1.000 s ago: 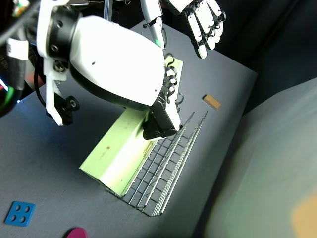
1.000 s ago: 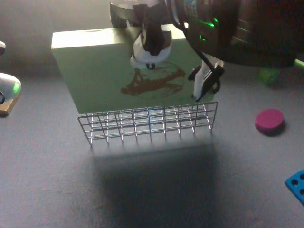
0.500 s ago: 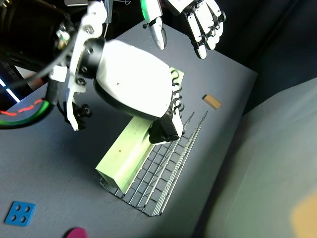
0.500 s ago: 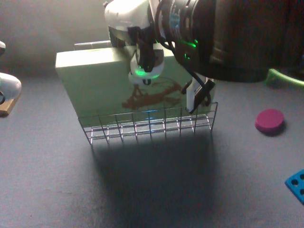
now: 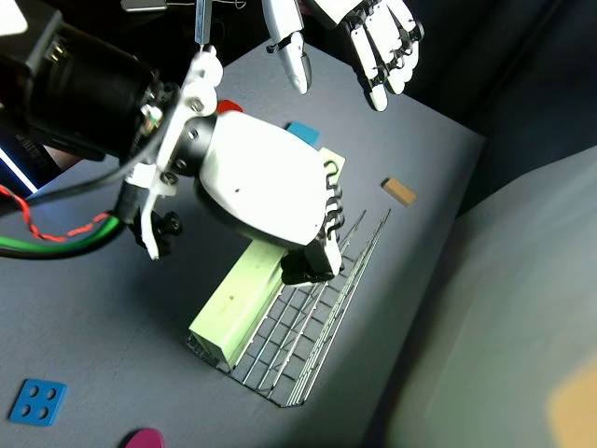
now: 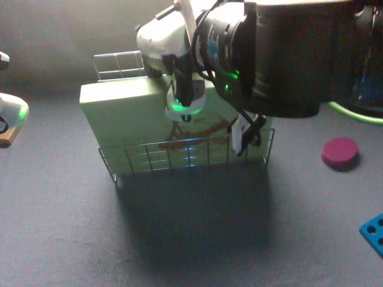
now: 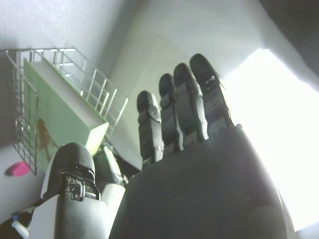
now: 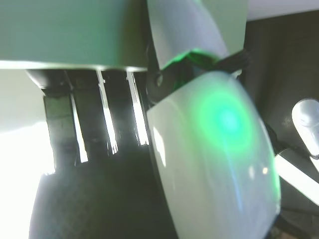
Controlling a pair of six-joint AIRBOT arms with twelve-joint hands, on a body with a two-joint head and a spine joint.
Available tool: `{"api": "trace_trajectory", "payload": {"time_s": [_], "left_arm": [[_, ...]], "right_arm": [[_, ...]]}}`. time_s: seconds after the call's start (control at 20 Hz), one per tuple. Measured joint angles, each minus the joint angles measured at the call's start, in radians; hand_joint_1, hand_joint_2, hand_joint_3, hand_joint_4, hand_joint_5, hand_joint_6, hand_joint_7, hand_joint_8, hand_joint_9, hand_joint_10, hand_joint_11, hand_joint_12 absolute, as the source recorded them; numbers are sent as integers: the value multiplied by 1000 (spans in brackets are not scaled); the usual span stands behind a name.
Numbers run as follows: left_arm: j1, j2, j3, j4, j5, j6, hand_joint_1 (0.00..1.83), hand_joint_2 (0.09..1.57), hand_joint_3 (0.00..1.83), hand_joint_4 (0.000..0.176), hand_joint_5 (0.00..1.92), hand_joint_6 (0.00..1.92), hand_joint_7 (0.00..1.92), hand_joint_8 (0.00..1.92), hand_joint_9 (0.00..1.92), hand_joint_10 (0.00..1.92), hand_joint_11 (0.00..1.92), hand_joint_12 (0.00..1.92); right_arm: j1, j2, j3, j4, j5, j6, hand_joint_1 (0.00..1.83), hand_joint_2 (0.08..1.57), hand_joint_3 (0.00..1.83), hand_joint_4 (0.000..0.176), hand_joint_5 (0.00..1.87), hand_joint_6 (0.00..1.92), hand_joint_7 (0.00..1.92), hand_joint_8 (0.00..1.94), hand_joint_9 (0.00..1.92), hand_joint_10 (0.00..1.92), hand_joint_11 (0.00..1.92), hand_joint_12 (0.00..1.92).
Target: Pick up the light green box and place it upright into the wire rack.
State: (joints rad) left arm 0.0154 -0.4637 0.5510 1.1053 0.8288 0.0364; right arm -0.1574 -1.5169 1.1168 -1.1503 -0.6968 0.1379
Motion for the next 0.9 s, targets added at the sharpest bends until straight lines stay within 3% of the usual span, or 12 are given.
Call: {"api": "trace_trajectory", "payload": {"time_s": [0.6,0.65,0.85,0.9], "left_arm": [[0,0,-5,-11,0,13,170,1227,0,90,304,2,258,1,232,3,0,610],[0,0,-5,-11,0,13,170,1228,0,90,304,2,258,1,232,3,0,612],[0,0,-5,-11,0,13,171,1228,0,91,298,0,258,0,232,2,0,614],[0,0,-5,-11,1,13,171,1228,0,91,297,0,258,0,232,2,0,614]], "right_arm": [[-23,-4,9,-2,15,19,1208,1158,1,0,860,1065,949,1187,859,1090,691,1468],[-23,-4,9,-4,15,19,1329,1160,3,0,828,1065,913,1153,836,1334,684,1480],[-23,-4,9,-4,17,20,1347,1183,1,0,762,1117,893,1196,784,1465,590,1516],[-23,-4,9,-3,16,19,1227,1197,0,0,751,1173,895,1265,687,1210,570,1519]]}}
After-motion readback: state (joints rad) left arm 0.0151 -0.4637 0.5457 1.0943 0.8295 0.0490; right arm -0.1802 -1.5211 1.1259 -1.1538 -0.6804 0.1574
